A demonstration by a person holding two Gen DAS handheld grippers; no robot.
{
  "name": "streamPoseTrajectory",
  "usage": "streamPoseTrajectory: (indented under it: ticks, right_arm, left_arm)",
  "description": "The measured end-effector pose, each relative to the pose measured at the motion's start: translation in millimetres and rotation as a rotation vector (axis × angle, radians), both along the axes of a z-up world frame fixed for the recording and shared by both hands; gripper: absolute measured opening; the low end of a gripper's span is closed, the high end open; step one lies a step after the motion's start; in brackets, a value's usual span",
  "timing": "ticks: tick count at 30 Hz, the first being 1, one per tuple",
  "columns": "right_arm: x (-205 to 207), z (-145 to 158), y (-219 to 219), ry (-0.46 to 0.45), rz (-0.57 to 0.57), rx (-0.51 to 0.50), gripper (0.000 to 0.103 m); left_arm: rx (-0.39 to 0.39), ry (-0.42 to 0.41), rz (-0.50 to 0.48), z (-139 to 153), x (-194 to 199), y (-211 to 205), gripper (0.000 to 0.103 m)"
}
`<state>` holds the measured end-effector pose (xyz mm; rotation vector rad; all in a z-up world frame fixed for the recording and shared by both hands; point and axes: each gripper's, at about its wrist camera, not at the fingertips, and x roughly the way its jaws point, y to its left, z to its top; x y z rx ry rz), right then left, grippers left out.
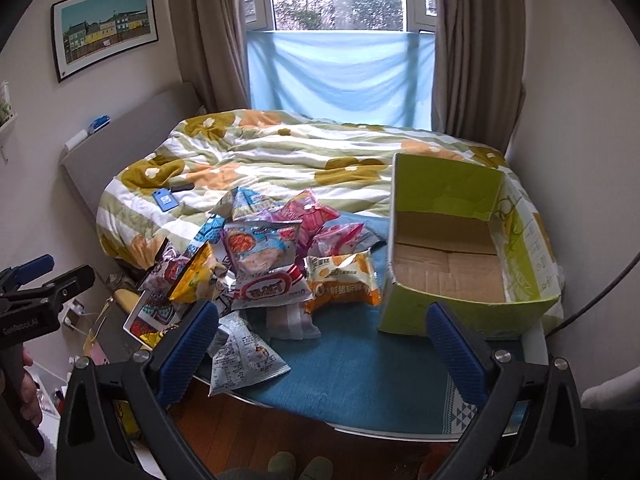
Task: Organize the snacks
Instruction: 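Grasp the yellow Pillows bag with the left gripper while the right grasps the white printed bag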
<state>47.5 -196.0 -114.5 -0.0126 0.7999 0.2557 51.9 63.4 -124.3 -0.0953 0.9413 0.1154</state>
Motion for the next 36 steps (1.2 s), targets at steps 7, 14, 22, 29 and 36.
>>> streamPoseTrajectory:
  ticks: [7, 14, 22, 29, 36]
  right_arm:
    - [33, -61, 24, 0.162, 0.165, 0.062, 0.103]
    - [62, -109, 54, 0.285, 0.316, 0.093, 0.103]
    - [88, -143, 91, 0.388, 0.47, 0.055, 0.103]
    - [99, -164, 107, 0.447, 0.535, 0.053, 0.103]
    - [103, -178, 113, 0.49, 0.555, 0.067, 0.094]
  left_arm:
    - [-0.054, 0.152, -0.057, -63, 25, 8, 0.103]
    - [-0.014, 0.258, -0.171, -107, 41, 0, 0.103]
    - [-0.026, 0.316, -0.252, -140, 59, -5, 0.095]
    - [-0.058, 0.349, -0.296, -159, 73, -7, 0.076]
    - [-0.064, 0.336, -0.324, -160, 72, -11, 0.074]
